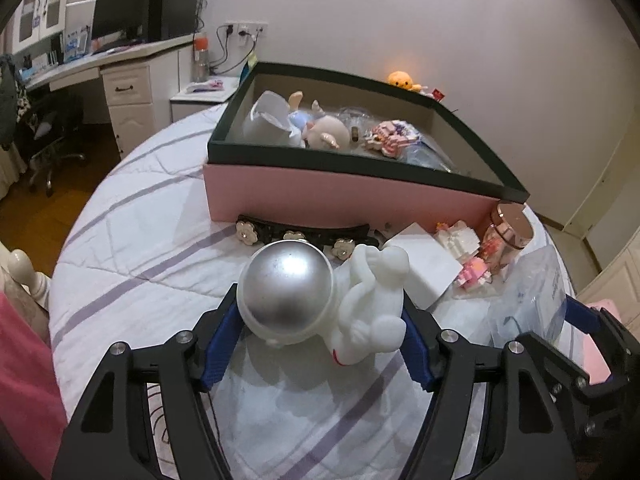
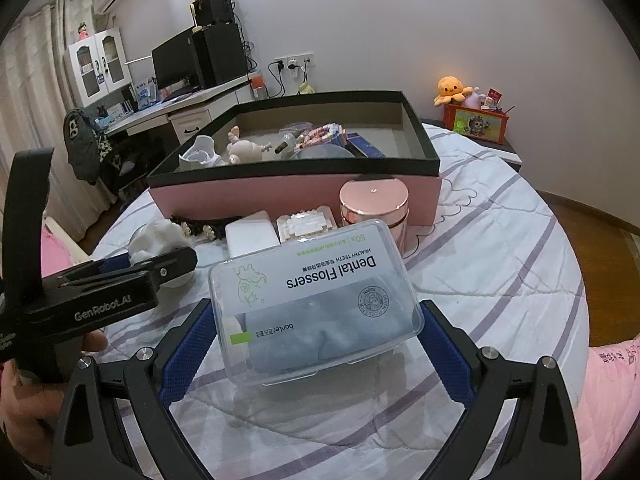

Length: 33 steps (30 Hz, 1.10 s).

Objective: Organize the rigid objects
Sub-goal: 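Grasp the astronaut figure with the left tool while the right tool grasps the Dental Flossers case, then carry the astronaut figure and flosser case into the pink box and release both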

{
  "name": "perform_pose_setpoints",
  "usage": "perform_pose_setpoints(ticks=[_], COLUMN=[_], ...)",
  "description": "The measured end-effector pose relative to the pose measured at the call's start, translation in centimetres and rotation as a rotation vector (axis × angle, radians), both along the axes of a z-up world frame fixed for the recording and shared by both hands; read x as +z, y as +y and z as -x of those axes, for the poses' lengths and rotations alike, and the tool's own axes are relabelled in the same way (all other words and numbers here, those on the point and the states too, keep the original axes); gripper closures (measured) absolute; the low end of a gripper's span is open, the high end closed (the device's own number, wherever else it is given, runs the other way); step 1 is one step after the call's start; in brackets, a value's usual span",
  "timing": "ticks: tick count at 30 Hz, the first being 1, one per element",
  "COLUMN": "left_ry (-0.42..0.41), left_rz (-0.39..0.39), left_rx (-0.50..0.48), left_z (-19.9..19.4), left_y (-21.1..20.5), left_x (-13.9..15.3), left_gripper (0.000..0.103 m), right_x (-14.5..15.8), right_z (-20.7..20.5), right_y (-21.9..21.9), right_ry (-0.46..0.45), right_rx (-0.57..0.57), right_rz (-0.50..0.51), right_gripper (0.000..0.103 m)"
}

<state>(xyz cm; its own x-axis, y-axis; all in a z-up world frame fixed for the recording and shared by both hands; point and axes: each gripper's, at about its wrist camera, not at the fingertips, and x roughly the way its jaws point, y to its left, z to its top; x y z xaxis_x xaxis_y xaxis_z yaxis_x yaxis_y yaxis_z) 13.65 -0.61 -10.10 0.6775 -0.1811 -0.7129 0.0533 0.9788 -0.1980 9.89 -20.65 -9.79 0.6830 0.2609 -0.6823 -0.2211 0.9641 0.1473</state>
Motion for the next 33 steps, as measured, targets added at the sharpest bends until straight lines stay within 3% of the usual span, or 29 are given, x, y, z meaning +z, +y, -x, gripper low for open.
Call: perform_pose_setpoints(ticks=[9, 16, 20, 25, 33], left_ry=[-0.114, -0.196, -0.177, -0.119, -0.097], left_rz=[-0.009, -0.047, -0.048, -0.027, -0.033], left_rx=[-0.014, -0.023, -0.031, -0.033, -0.034], left_z=[0.6, -4.6, -9.4, -14.5, -17.0], left_y=[0.7, 1.2, 1.2, 0.8, 0.0], left_x=[5.3, 10.1, 10.8, 9.4, 8.7], left_gripper=[0.032, 0.032, 0.032, 0.032, 0.032], right_x=[4.5, 8.5, 8.3, 5.7, 4.4], right_z=[-2.3, -11.1, -16.4, -21.1, -22.4], right_y=[0.0, 0.5, 1.2, 1.3, 0.3], right_ry=[-0.082, -0.101, -0.047, 0.043, 0.081], right_rx=[0.026, 0.043, 0.042, 0.011, -0.013], right_rz=[0.002, -0.01, -0.015, 0.005, -0.002], right_gripper=[0.005, 0.005, 0.005, 0.005, 0.005])
